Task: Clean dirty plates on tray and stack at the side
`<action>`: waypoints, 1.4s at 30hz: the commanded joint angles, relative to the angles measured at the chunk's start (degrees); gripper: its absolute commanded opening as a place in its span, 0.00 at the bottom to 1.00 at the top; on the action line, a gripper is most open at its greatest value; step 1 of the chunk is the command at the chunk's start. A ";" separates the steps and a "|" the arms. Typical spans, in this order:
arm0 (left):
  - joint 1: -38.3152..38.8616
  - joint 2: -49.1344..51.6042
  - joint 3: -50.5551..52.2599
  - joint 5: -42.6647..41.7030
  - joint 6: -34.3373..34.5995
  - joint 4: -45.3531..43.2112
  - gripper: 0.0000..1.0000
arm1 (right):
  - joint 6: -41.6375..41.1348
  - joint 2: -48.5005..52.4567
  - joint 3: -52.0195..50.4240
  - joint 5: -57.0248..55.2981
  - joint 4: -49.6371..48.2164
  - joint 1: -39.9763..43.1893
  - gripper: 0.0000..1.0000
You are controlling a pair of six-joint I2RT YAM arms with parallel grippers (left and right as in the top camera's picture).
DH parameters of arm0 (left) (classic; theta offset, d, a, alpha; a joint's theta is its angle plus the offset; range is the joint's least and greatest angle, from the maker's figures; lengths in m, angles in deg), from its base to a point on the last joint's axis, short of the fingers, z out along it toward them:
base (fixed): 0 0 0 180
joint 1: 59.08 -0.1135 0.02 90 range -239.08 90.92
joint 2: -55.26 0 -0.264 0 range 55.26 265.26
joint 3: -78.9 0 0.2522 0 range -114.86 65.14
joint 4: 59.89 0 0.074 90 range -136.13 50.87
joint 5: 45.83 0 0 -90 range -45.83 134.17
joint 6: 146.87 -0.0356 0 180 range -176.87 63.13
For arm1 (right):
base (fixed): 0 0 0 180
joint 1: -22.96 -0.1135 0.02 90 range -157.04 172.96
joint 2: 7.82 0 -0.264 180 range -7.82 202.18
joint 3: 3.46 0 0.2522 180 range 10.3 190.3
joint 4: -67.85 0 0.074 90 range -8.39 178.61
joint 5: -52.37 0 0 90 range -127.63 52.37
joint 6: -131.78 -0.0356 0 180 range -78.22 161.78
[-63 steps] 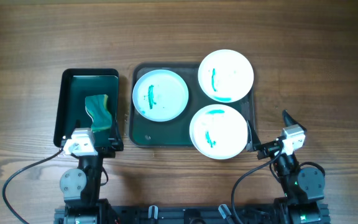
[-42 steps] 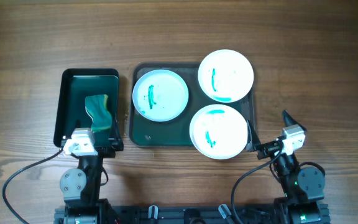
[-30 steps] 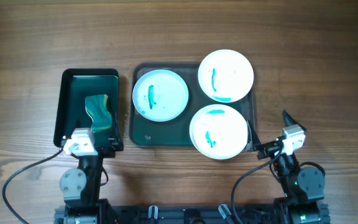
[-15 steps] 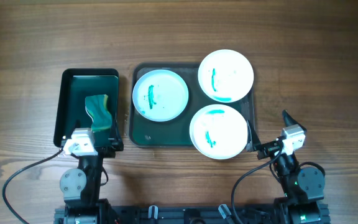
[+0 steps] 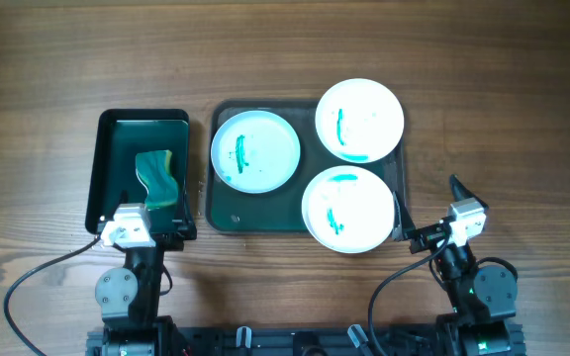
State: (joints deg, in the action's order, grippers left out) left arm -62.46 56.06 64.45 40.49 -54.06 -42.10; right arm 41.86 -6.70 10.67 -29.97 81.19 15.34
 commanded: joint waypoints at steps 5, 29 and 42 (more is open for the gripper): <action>0.28 -0.52 0.37 0.57 -0.90 0.13 1.00 | -0.13 0.22 -0.04 -0.31 -0.02 -0.24 1.00; 0.28 -0.52 0.37 3.76 -1.09 0.04 1.00 | -0.22 0.22 -0.04 -0.31 0.02 -0.24 1.00; 0.28 15.93 -12.90 -7.56 4.96 -5.75 1.00 | -1.75 0.22 0.59 5.35 -6.21 -0.24 1.00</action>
State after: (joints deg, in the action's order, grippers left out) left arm -62.46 66.18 56.52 34.37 -50.28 -47.76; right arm 41.59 -6.48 10.67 -26.83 75.31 15.34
